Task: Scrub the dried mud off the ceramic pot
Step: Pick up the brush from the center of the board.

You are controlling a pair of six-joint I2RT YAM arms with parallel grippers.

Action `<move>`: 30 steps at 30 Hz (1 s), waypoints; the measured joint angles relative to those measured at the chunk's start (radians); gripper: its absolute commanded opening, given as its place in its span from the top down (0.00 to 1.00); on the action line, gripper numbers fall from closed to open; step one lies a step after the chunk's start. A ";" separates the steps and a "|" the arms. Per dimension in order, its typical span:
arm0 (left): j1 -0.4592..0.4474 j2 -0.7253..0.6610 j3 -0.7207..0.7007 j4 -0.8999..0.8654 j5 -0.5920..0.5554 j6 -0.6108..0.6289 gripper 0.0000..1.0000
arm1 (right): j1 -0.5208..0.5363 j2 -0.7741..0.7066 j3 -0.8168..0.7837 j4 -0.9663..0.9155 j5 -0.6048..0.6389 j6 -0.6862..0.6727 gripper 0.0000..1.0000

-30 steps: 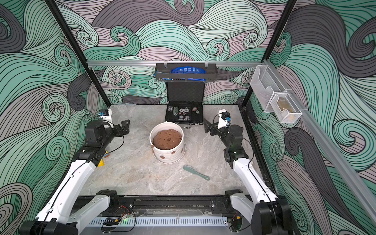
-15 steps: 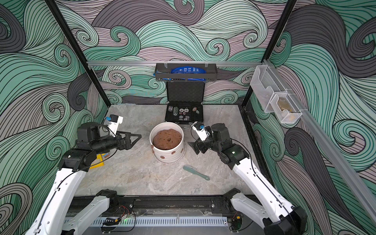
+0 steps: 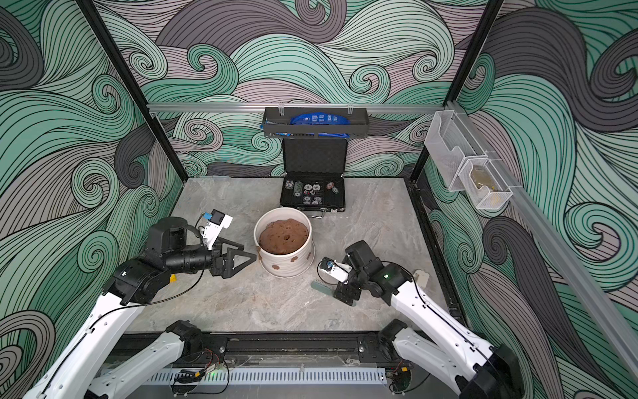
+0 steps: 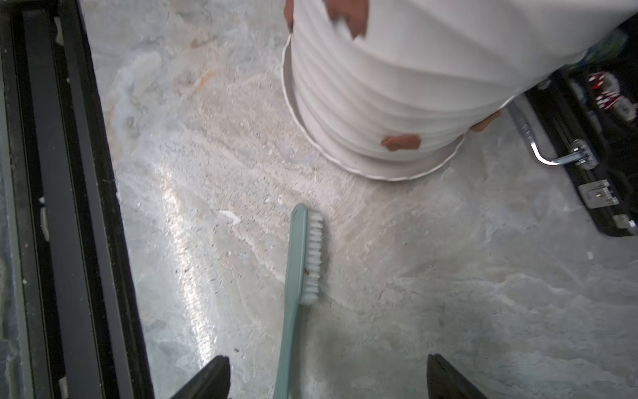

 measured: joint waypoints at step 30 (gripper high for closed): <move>-0.216 0.042 -0.102 0.036 -0.124 -0.080 0.01 | 0.145 0.238 -0.115 0.137 0.179 -0.004 0.50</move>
